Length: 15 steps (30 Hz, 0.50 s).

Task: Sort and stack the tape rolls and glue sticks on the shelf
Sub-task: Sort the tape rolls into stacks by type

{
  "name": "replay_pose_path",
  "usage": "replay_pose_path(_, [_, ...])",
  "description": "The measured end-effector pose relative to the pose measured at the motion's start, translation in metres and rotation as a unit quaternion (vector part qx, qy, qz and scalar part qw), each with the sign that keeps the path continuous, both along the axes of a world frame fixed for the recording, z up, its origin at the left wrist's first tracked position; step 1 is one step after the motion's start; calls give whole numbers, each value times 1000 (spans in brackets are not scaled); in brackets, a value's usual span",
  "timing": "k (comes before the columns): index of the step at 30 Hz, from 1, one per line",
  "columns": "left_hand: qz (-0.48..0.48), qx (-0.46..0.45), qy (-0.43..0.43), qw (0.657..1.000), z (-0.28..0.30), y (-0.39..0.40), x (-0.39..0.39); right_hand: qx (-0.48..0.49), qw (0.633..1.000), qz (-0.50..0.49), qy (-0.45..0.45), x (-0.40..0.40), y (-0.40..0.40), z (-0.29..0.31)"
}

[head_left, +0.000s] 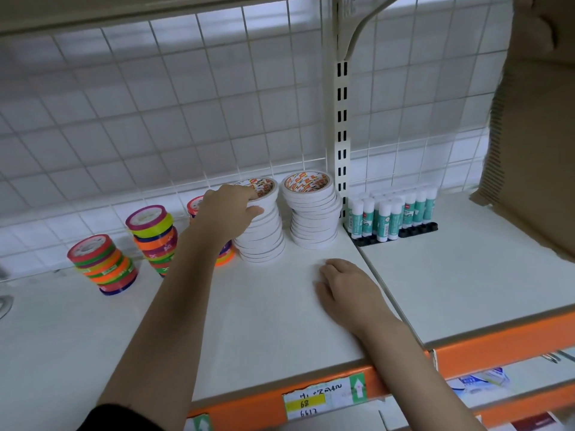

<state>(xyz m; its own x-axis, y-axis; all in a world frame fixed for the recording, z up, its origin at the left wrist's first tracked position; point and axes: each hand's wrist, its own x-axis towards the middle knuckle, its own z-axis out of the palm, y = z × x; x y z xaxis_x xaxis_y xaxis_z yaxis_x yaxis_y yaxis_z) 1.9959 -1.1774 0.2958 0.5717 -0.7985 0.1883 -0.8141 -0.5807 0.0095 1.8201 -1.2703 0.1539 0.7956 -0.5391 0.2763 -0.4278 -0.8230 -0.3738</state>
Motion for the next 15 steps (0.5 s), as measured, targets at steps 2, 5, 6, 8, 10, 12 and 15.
replay_pose_path(2, [1, 9, -12, 1000, 1, 1, 1, 11, 1000, 5, -6, -1, 0, 0])
replay_pose_path(5, [8, 48, -30, 998, 0, 1, 3, 3, 1000, 8, -4, -2, 0, 3])
replay_pose_path(6, [11, 60, -29, 998, 0, 1, 3, 3, 1000, 10, 2, -2, 0, 5])
replay_pose_path(8, [12, 65, -21, 998, -1, 0, 3, 3, 1000, 15, 9, -2, 1, 7])
replay_pose_path(10, [8, 48, -16, 999, -2, 2, 2, 6, 1000, 17, 15, -2, 1, 9])
replay_pose_path(12, [0, 13, -27, 1000, -3, 7, 1, 2, 999, 20, 30, -3, 2, 14])
replay_pose_path(15, [-7, -50, -42, 998, -8, 25, 0, 1, 998, 21, 55, -2, 5, 22])
